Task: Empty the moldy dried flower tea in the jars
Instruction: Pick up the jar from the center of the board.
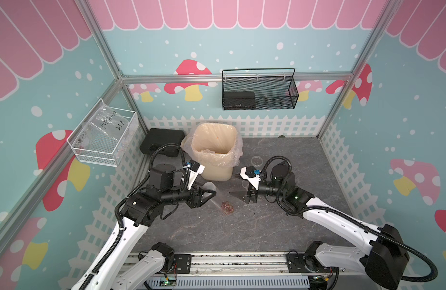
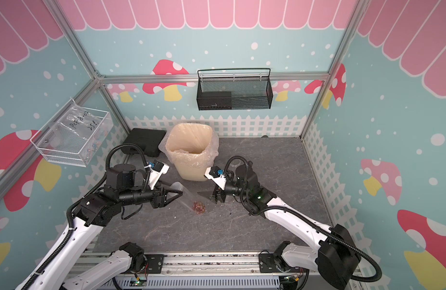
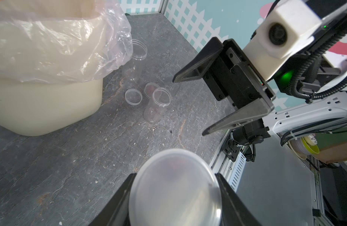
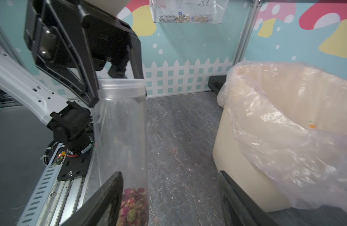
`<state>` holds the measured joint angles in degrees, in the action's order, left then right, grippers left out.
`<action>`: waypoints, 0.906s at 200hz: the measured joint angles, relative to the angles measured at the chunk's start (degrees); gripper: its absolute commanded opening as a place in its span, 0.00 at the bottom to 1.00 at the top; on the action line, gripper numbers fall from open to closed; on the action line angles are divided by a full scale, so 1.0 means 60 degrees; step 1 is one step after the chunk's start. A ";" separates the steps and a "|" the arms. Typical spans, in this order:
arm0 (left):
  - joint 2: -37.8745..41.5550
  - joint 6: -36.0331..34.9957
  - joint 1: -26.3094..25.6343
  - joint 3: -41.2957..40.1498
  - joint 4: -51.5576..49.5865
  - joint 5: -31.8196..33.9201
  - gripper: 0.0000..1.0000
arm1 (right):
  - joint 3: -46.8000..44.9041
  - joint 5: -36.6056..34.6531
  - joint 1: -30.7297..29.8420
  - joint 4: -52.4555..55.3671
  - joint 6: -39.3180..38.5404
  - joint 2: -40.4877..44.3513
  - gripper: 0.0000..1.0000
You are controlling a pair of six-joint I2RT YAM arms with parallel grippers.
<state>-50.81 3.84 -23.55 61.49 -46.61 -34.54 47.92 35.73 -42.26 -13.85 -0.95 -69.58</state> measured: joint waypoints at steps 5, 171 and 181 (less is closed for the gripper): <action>-0.0073 -0.0007 -0.0076 0.0025 0.0036 0.0011 0.06 | 0.0025 0.0117 -0.0051 -0.0015 -0.0069 -0.0051 0.78; -0.1213 -0.0321 -0.1341 0.0444 0.1056 0.0616 0.28 | 0.0896 0.0882 -0.0627 -0.0004 -0.0222 -0.1355 0.28; -0.1198 -0.0321 -0.1348 0.0444 0.1118 0.0659 0.38 | 0.0896 0.0831 -0.0627 -0.0055 -0.0160 -0.1351 0.24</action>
<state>-58.00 1.91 -31.64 64.16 -39.90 -30.59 53.30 40.71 -46.02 -14.17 -1.91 -77.69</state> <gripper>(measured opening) 0.563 0.518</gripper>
